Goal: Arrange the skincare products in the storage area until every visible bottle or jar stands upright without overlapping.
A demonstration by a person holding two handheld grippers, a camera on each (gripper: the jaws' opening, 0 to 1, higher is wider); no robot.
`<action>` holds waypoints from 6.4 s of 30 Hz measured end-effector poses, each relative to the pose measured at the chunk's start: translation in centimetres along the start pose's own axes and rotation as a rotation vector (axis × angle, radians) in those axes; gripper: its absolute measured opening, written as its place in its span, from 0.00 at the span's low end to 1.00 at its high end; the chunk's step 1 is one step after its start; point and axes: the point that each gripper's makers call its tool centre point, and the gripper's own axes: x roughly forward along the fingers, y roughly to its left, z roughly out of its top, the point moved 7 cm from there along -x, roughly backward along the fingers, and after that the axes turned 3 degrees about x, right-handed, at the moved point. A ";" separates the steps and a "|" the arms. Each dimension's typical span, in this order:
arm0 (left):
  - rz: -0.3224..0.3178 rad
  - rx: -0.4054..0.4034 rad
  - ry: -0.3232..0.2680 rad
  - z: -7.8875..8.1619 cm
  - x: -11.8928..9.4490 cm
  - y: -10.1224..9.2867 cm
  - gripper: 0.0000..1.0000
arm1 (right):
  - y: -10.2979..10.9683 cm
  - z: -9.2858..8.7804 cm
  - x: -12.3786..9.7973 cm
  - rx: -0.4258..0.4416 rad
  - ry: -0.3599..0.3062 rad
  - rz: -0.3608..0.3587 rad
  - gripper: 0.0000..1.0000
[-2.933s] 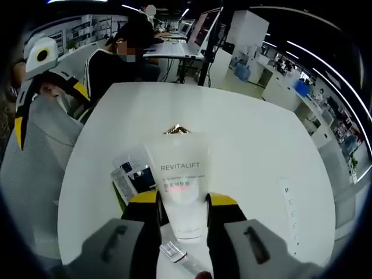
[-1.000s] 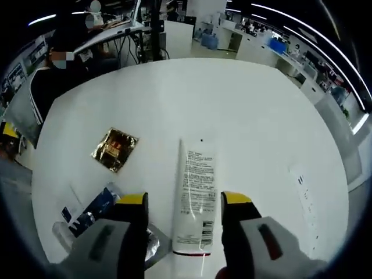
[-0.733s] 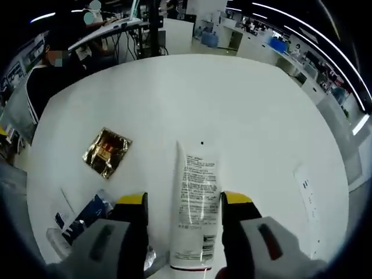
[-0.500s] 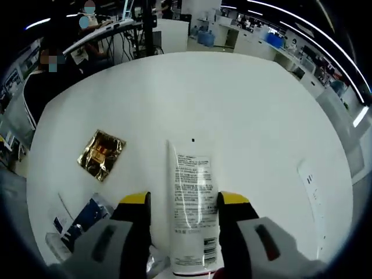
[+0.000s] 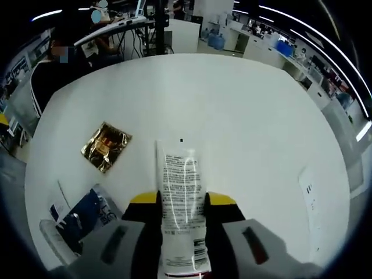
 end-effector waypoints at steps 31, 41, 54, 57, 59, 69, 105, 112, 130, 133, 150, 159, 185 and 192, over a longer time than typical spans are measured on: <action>0.002 0.095 0.003 0.4 0.3 -0.6 0.90 | 0.4 -1.2 -10.8 0.177 -0.331 -0.137 0.27; 0.000 0.111 0.007 0.3 0.2 -0.7 0.90 | 1.5 -0.7 -14.3 0.206 -0.413 -0.165 0.27; -0.030 0.101 -0.004 0.6 0.1 -1.1 0.90 | 1.8 -0.5 -19.5 0.200 -0.496 -0.194 0.27; -0.035 0.076 -0.010 0.9 0.2 -1.0 0.90 | 2.4 -0.7 -20.7 0.200 -0.515 -0.190 0.27; -0.036 0.066 -0.017 1.2 0.2 -1.0 0.90 | 2.8 -0.8 -21.6 0.211 -0.536 -0.182 0.27; -0.080 0.057 -0.064 3.8 0.1 -2.0 0.89 | 5.4 -1.5 -25.6 0.203 -0.615 -0.135 0.27; -0.561 0.015 -0.208 10.1 -1.9 -9.2 0.83 | 17.5 -4.2 -31.8 0.324 -0.978 0.395 0.28; -0.715 -0.034 -0.279 11.6 -2.7 -10.6 0.72 | 19.7 -3.8 -32.9 0.338 -1.032 0.585 0.28; -1.000 -0.171 -0.389 14.1 -4.3 -13.6 0.54 | 23.3 -1.9 -35.5 0.357 -1.180 0.902 0.29; -1.018 -0.174 -0.393 14.4 -4.4 -13.7 0.49 | 23.6 -1.9 -35.8 0.358 -1.193 0.944 0.29; -1.029 -0.160 -0.353 14.9 -4.0 -14.5 0.37 | 23.2 -1.9 -36.9 0.310 -1.215 0.961 0.29; -0.851 -0.060 -0.340 15.1 -3.0 -13.3 0.38 | 21.0 -2.2 -35.9 0.426 -1.219 0.793 0.29; -0.495 0.165 -0.157 15.6 -1.4 -13.0 0.33 | 20.7 -2.6 -35.1 0.375 -1.129 0.503 0.32; -0.267 0.212 -0.147 16.7 -1.5 -11.4 0.31 | 21.4 -1.5 -36.3 0.521 -1.133 0.197 0.30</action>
